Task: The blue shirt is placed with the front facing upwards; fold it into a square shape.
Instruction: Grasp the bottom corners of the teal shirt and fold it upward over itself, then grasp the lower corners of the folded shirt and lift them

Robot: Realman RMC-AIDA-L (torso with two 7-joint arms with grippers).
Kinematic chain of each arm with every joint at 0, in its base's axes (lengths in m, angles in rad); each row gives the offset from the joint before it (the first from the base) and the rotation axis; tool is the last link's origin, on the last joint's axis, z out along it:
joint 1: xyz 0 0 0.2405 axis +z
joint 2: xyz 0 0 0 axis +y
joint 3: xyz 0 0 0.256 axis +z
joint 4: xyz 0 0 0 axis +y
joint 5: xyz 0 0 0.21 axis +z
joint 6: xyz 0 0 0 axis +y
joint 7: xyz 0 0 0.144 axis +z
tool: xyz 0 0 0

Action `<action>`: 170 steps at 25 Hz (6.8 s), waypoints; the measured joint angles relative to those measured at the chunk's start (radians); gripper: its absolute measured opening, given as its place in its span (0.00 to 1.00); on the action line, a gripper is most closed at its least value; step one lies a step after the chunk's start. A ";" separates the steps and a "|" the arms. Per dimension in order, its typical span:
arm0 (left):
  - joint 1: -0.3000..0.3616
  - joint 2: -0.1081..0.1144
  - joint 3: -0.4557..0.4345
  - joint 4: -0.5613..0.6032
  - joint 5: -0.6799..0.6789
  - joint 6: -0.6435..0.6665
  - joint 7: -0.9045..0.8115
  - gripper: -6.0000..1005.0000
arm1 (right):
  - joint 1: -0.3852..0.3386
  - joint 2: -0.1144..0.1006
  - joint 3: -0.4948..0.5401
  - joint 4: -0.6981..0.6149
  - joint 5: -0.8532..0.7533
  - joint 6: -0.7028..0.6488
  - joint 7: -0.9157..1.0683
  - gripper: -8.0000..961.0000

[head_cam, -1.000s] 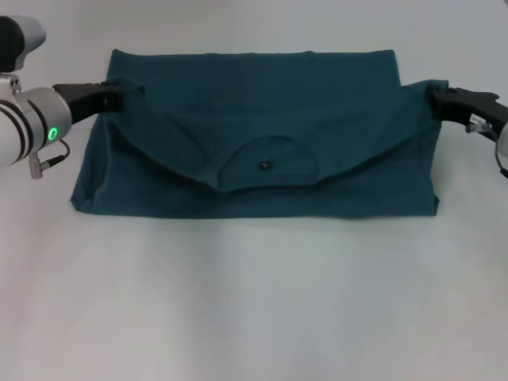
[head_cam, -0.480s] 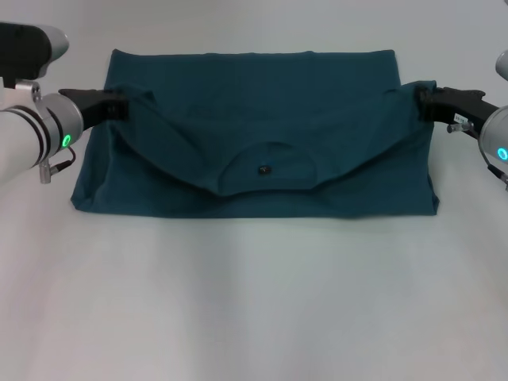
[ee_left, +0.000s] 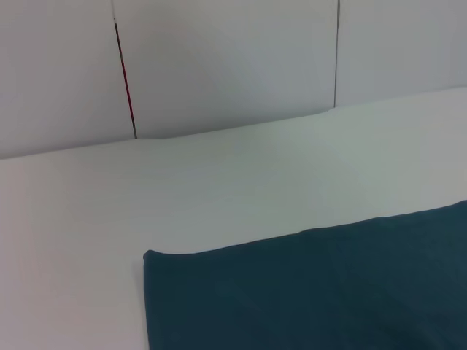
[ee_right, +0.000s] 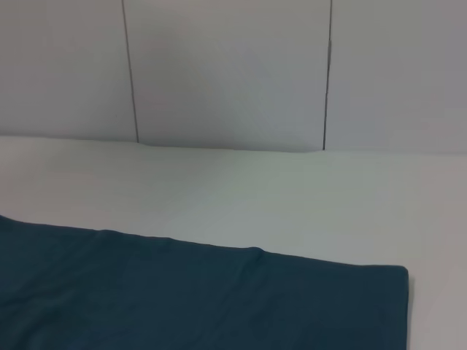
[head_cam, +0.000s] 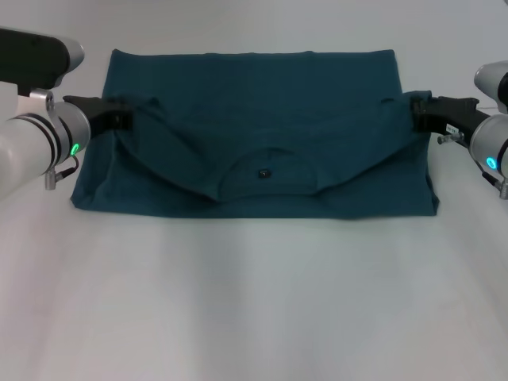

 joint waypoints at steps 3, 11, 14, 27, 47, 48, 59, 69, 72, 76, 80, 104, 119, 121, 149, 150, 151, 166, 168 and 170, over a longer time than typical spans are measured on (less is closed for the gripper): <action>0.000 0.000 0.000 0.003 0.000 -0.001 0.000 0.05 | 0.006 0.002 0.000 0.008 0.021 0.015 -0.035 0.06; 0.000 -0.002 0.011 0.006 0.000 -0.021 0.000 0.05 | 0.031 0.006 0.006 0.027 0.032 0.064 -0.111 0.06; 0.000 -0.002 0.022 0.008 0.000 -0.032 -0.001 0.05 | 0.034 0.006 0.006 0.027 0.050 0.071 -0.112 0.06; -0.003 -0.005 0.053 0.021 0.000 -0.076 -0.010 0.10 | 0.028 0.012 0.007 0.016 0.114 0.076 -0.161 0.17; 0.007 -0.007 0.066 0.019 -0.049 -0.113 -0.014 0.72 | 0.031 0.010 0.006 0.011 0.197 0.076 -0.186 0.69; 0.008 -0.007 0.065 0.018 -0.049 -0.112 -0.014 0.76 | 0.030 0.010 0.005 0.011 0.198 0.076 -0.186 0.74; 0.008 -0.007 0.065 0.017 -0.049 -0.112 -0.014 0.90 | 0.033 0.020 -0.003 0.034 0.198 0.121 -0.185 0.91; 0.012 -0.011 0.088 0.020 -0.049 -0.107 -0.014 0.90 | 0.018 0.021 -0.003 0.085 0.198 0.151 -0.184 0.91; 0.014 -0.012 0.088 0.021 -0.049 -0.106 -0.014 0.90 | 0.013 0.021 -0.003 0.096 0.198 0.160 -0.185 0.91; 0.026 -0.011 0.085 0.019 -0.050 -0.106 -0.022 0.90 | -0.006 0.021 0.023 0.096 0.203 0.148 -0.179 0.91; 0.055 -0.005 0.085 -0.018 -0.056 -0.102 -0.068 0.90 | -0.041 0.021 0.054 0.087 0.252 0.038 -0.179 0.91; 0.343 0.054 -0.010 -0.309 -0.297 0.663 -0.091 0.90 | -0.301 0.017 -0.269 -0.143 0.267 -0.305 0.193 0.91; 0.377 0.071 0.006 -0.334 -0.262 0.713 -0.145 0.90 | -0.412 0.004 -0.289 -0.482 -0.179 -0.385 0.787 0.91; 0.374 0.071 0.021 -0.349 -0.208 0.727 -0.146 0.90 | -0.413 0.008 -0.281 -0.481 -0.179 -0.386 0.783 0.91; 0.136 0.103 0.070 -0.252 0.330 0.668 -0.298 0.88 | -0.413 0.017 -0.286 -0.475 -0.186 -0.405 0.789 0.91; 0.134 0.104 0.071 -0.250 0.333 0.659 -0.299 0.88 | -0.413 0.017 -0.286 -0.474 -0.186 -0.405 0.789 0.91; 0.130 0.105 0.071 -0.244 0.340 0.649 -0.301 0.88 | -0.413 0.017 -0.286 -0.474 -0.186 -0.405 0.789 0.91; 0.062 0.136 0.079 -0.072 0.371 0.578 -0.297 0.86 | -0.407 0.019 -0.288 -0.464 -0.184 -0.413 0.792 0.90; 0.060 0.131 0.081 -0.072 0.374 0.575 -0.297 0.86 | -0.404 0.019 -0.289 -0.464 -0.185 -0.413 0.792 0.90; 0.057 0.127 0.086 -0.071 0.374 0.565 -0.297 0.86 | -0.403 0.019 -0.290 -0.464 -0.185 -0.413 0.792 0.90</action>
